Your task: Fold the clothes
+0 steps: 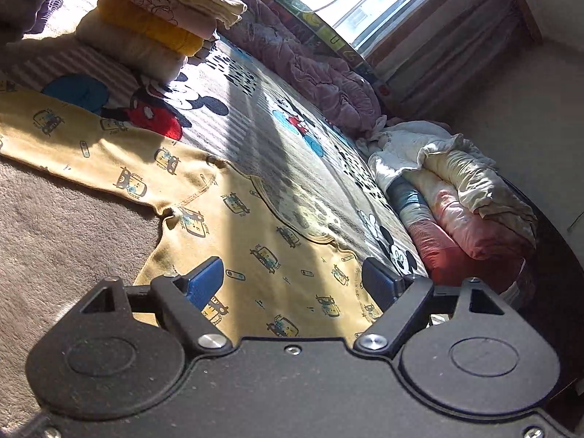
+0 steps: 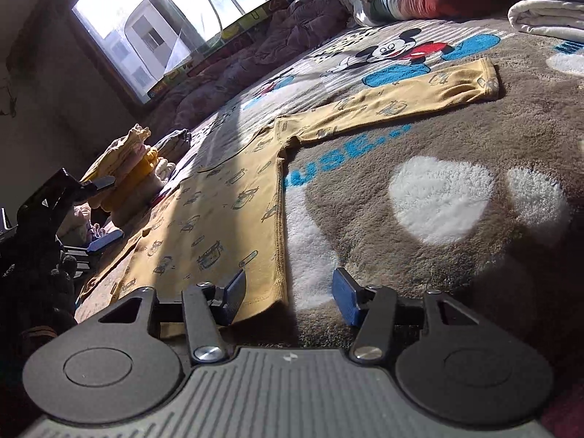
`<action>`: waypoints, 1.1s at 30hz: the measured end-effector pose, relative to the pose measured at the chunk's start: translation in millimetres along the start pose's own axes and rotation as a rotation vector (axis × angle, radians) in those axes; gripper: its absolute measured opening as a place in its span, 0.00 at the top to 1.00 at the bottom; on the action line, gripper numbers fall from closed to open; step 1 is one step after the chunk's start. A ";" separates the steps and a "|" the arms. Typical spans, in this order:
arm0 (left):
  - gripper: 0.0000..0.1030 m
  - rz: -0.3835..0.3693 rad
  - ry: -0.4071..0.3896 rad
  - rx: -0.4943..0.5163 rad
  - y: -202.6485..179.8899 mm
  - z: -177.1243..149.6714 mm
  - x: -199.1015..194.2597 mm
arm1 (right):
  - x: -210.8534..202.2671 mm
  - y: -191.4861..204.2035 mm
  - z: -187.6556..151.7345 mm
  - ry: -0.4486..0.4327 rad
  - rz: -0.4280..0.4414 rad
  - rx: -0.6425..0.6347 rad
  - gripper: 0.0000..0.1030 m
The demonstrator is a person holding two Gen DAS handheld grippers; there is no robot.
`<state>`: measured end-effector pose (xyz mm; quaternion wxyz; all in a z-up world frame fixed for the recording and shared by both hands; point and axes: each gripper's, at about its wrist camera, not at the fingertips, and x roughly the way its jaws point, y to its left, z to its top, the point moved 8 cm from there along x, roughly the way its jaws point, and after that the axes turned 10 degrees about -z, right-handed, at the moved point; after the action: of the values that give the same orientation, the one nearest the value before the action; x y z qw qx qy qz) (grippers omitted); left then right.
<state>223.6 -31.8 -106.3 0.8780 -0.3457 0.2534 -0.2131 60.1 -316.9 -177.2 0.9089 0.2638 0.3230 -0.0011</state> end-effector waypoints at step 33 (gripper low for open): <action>0.21 -0.197 0.604 1.148 -244.1 -153.0 121.9 | 23.9 54.6 -9.8 -0.115 0.021 -0.257 0.93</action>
<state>179.7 -338.8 -64.8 0.7896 0.2314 0.3019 -0.4815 82.7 -261.1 -171.5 0.9522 0.1480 0.2650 0.0348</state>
